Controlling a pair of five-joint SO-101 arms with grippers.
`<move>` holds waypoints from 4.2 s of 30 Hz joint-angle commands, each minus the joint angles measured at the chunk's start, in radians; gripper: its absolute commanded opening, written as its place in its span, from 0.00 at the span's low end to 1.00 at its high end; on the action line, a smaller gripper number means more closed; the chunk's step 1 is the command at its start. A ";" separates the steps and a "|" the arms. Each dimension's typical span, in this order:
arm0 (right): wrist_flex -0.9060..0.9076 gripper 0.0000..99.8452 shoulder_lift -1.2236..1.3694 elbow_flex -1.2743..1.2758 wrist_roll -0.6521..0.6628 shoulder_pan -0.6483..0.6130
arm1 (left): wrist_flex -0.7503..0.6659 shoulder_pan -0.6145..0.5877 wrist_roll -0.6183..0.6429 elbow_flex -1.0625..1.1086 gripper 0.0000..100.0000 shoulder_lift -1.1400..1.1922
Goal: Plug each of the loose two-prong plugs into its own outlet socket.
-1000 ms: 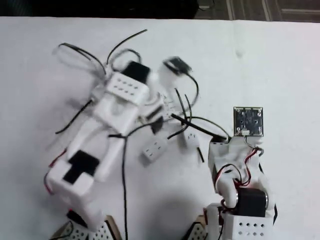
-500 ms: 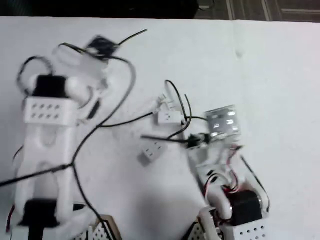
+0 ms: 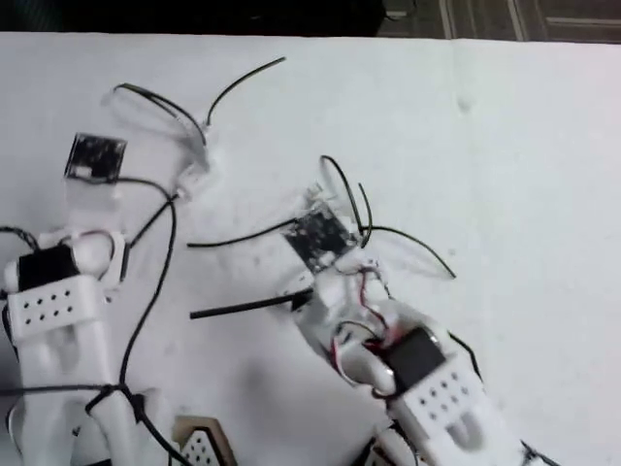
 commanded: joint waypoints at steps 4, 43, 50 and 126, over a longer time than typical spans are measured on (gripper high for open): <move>-0.097 0.02 0.137 -0.052 0.000 -0.050 | -0.178 -0.058 -0.002 0.172 0.02 -0.035; -0.458 0.02 0.530 -0.049 0.149 0.013 | -0.259 -0.058 -0.009 0.302 0.02 -0.041; -0.458 0.02 0.532 -0.031 0.100 0.010 | -0.259 -0.058 -0.009 0.302 0.02 -0.041; -0.262 0.02 0.151 0.247 0.077 0.070 | -0.293 -0.058 -0.046 0.324 0.02 -0.041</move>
